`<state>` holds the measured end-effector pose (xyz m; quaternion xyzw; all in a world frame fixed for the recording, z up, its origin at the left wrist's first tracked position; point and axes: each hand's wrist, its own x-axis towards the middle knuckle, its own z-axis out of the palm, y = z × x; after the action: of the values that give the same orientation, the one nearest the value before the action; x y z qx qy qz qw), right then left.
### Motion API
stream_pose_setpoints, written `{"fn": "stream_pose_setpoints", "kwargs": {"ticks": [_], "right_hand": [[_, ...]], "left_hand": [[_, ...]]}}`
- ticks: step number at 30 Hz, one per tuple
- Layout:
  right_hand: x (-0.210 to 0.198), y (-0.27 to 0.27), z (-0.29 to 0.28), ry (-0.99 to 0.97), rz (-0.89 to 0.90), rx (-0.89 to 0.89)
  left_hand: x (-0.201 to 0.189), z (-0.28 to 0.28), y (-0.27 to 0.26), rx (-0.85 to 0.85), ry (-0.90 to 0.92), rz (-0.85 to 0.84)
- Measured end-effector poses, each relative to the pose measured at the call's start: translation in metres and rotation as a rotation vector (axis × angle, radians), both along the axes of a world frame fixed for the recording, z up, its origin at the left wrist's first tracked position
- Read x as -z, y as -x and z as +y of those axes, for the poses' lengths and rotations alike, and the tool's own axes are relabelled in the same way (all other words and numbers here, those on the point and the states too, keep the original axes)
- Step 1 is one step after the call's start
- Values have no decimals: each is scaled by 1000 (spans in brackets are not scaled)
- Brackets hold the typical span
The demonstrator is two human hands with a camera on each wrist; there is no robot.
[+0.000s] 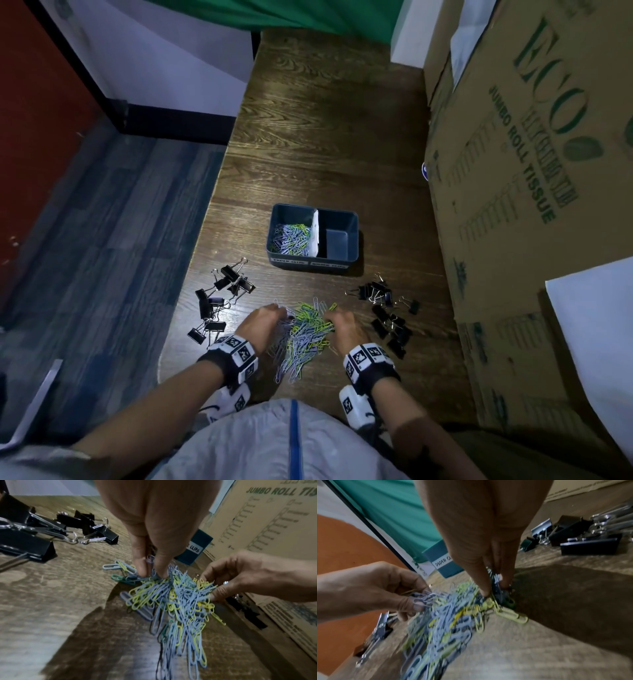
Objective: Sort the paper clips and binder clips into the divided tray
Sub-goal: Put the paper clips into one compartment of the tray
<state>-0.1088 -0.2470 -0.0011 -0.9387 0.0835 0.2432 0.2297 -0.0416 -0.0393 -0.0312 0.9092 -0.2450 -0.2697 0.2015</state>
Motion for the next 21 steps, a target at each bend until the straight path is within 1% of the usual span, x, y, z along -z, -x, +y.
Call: {"fn": "stream_pose_setpoints", "kwargs": {"ticks": [3, 6, 7, 10, 14, 18, 21], "right_hand": [[-6, -2, -4, -1, -8, 40], [-14, -7, -10, -17, -12, 69], [-18, -11, -11, -20, 13, 69], [-24, -25, -14, -12, 42, 76], [-35, -37, -17, 8, 58, 63], [-58, -46, -19, -41, -23, 31], [-84, -53, -17, -82, -129, 17]], "left_hand": [[-7, 3, -8, -44, 59, 14], [-19, 3, -19, -37, 138, -37], [-25, 3, -23, -43, 166, -56], [-47, -1, -38, -53, 273, -115], [-85, -15, -69, -66, 359, -192], [-105, -38, -113, -150, 373, -259], [-106, -51, -134, -177, 328, -207]]}}
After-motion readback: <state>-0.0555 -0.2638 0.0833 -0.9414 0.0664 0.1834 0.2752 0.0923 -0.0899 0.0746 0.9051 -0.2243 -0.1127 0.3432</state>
